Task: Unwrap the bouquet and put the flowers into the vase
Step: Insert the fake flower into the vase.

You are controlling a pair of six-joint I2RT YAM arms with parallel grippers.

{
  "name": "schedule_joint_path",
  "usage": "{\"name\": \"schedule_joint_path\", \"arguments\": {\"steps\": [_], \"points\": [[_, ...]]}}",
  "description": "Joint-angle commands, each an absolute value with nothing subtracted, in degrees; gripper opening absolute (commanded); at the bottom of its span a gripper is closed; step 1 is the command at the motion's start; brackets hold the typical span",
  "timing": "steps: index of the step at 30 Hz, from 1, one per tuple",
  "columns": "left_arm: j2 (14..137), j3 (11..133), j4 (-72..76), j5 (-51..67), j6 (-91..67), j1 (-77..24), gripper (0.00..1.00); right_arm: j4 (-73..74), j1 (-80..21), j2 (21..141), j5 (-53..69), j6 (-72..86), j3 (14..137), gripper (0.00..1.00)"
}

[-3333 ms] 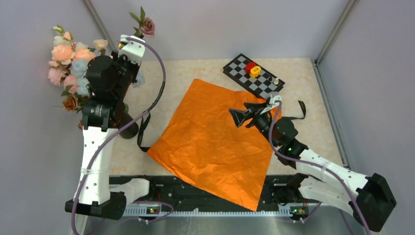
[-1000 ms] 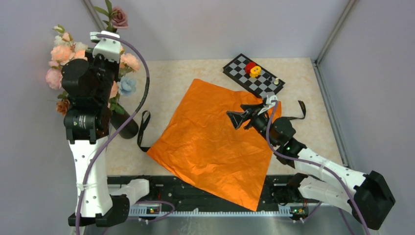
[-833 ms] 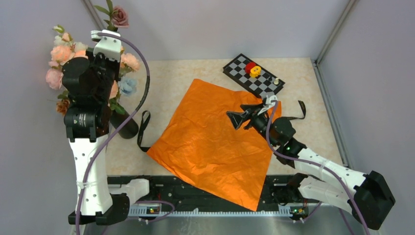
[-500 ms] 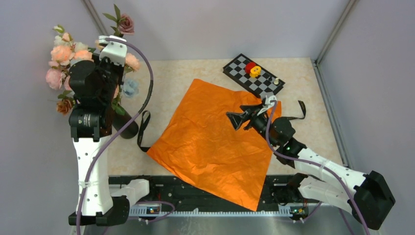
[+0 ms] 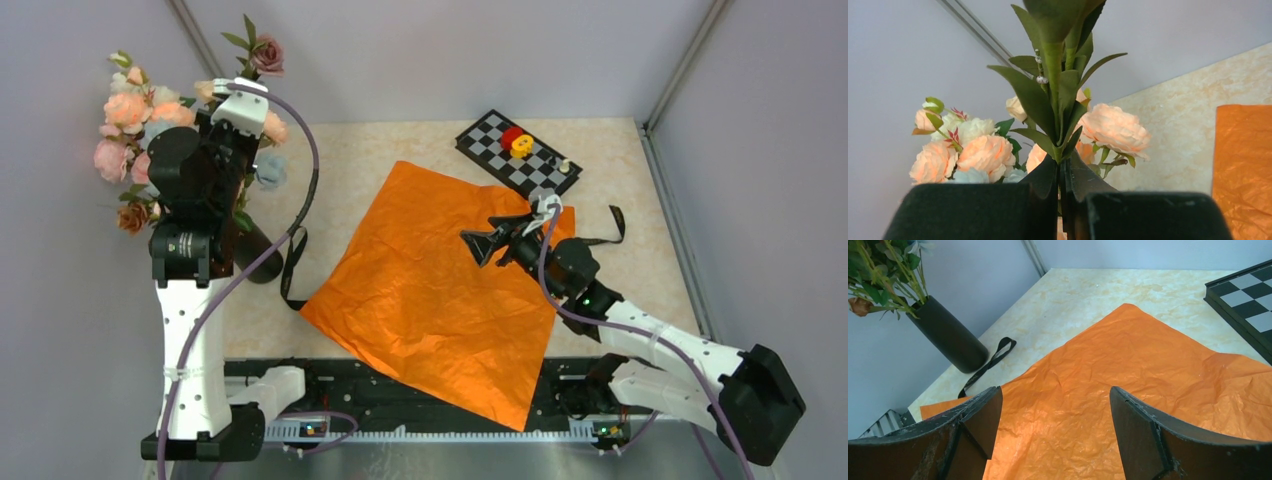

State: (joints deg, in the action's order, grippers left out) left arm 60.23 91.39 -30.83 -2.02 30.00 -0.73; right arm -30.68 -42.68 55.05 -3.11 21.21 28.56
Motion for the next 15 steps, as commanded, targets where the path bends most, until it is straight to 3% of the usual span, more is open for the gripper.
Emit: {"name": "schedule_joint_path", "arguments": {"steps": [1, 15], "points": [[60.7, 94.4, -25.3, 2.0, 30.8, -0.6, 0.00, -33.5, -42.2, 55.5, -2.3, 21.5, 31.2, 0.80], [61.5, 95.5, -24.3, 2.8, 32.5, -0.7, 0.00, -33.1, -42.1, 55.5, -2.3, 21.4, 31.1, 0.80]]}}
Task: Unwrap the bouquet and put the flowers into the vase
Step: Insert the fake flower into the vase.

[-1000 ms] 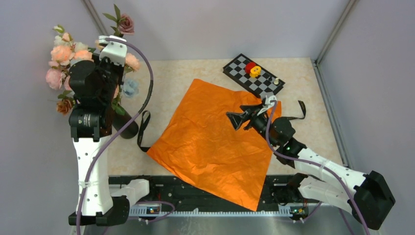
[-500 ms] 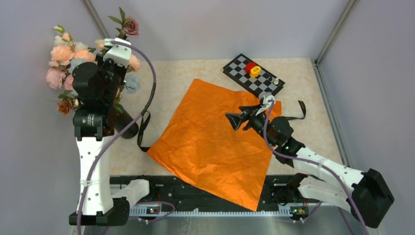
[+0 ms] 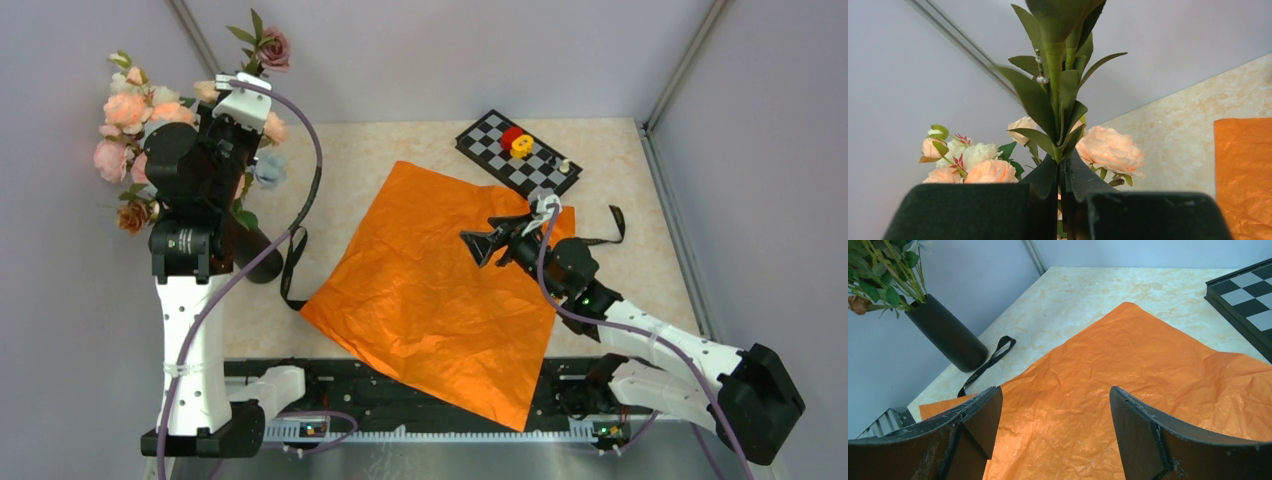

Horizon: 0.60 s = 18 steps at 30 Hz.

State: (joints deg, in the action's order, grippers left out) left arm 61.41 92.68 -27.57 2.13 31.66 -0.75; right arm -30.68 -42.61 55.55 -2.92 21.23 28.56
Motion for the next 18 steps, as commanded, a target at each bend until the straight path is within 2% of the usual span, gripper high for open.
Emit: {"name": "schedule_joint_path", "arguments": {"steps": [1, 11, 18], "points": [[61.5, 95.6, -24.4, 2.7, 32.7, -0.7, 0.00, -33.2, -42.2, 55.5, -2.3, 21.4, 31.1, 0.80], [61.7, 97.4, -27.2, 2.3, 32.3, -0.6, 0.00, -33.1, -42.1, 55.6, -2.1, 21.5, 31.0, 0.80], [60.0, 91.1, -25.3, -1.5, 32.8, -0.6, 0.00, -33.4, -42.2, 55.5, -2.0, 21.8, 30.6, 0.80]]}}
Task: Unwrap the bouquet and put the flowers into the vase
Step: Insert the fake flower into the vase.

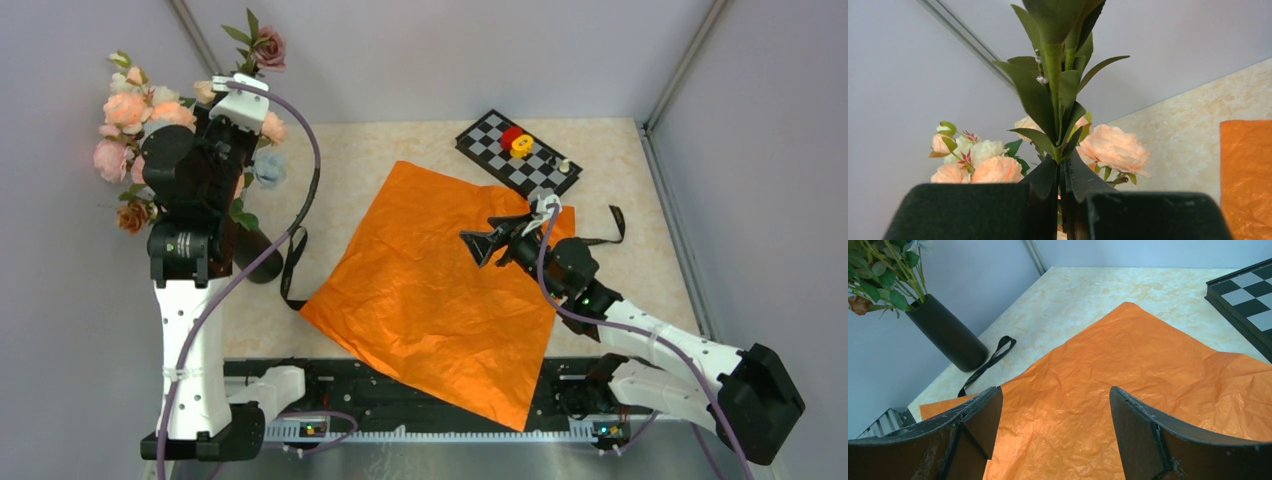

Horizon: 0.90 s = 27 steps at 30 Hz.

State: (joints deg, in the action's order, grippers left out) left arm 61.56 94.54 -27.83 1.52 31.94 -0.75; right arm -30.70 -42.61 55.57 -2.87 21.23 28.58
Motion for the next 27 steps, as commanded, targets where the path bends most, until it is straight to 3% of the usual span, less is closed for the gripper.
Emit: {"name": "schedule_joint_path", "arguments": {"steps": [1, 24, 27], "points": [[59.9, 90.4, -25.0, -2.0, 32.8, -0.7, 0.00, -33.5, -42.2, 55.4, -1.9, 21.9, 30.6, 0.80], [58.2, 78.0, -19.9, -6.1, 29.6, 3.9, 0.00, -33.0, -42.2, 54.8, -1.9, 21.6, 30.1, 0.80], [57.9, 77.9, -19.5, -6.6, 28.4, 4.0, 0.11, -32.7, -42.2, 54.7, -1.8, 21.6, 30.1, 0.80]]}}
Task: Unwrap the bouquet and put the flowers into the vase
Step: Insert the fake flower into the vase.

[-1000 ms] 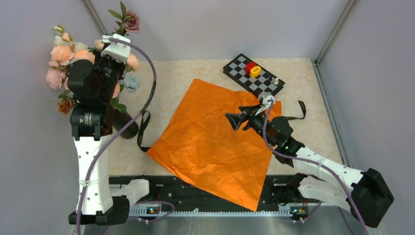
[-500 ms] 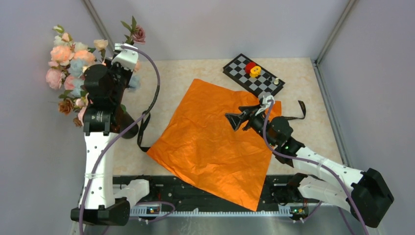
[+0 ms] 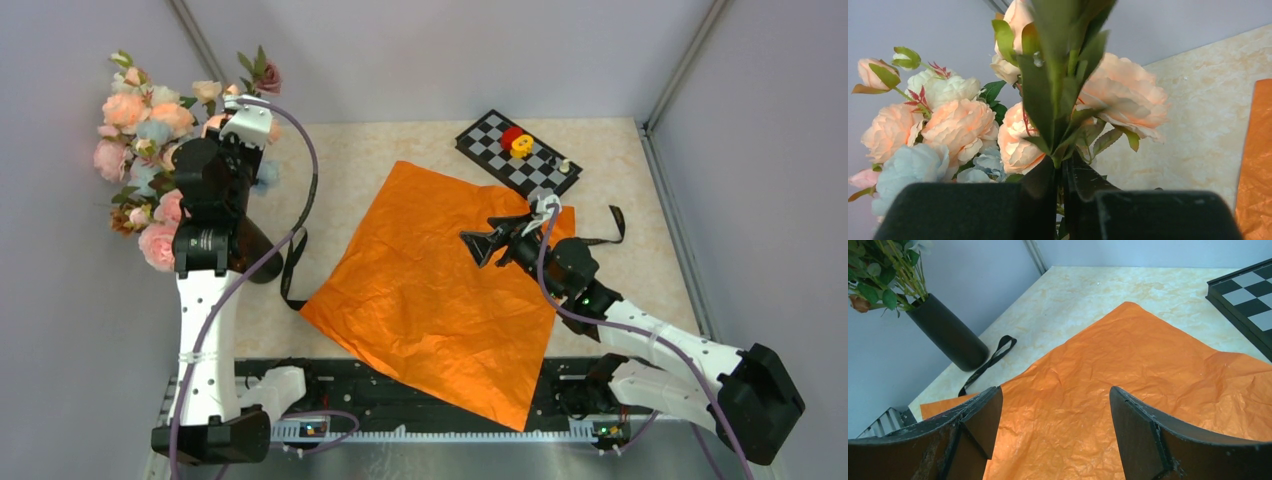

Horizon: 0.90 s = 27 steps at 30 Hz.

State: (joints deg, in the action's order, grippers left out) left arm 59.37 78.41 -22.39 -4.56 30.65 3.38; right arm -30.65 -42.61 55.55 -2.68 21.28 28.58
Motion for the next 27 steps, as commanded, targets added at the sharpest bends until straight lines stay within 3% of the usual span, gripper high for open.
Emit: {"name": "schedule_joint_path", "arguments": {"steps": [1, 5, 12, 22, 27], "points": [[57.7, 78.0, -19.3, -6.5, 27.8, 4.0, 0.16, -32.7, -42.2, 54.7, -1.8, 21.7, 30.1, 0.80], [56.9, 78.1, -18.0, -4.8, 25.8, 4.0, 0.31, -32.6, -42.2, 54.7, -1.6, 21.7, 30.2, 0.79], [56.4, 78.4, -15.4, -1.5, 22.3, 4.0, 0.45, -32.2, -42.2, 54.7, -1.4, 21.8, 30.2, 0.79], [54.8, 78.3, -11.3, 1.9, 19.8, 4.0, 0.51, -31.7, -42.2, 55.3, -0.9, 21.5, 30.5, 0.79], [54.7, 78.4, -10.2, 2.0, 20.1, 4.0, 0.44, -31.8, -42.2, 56.0, -0.2, 21.4, 30.9, 0.79]]}}
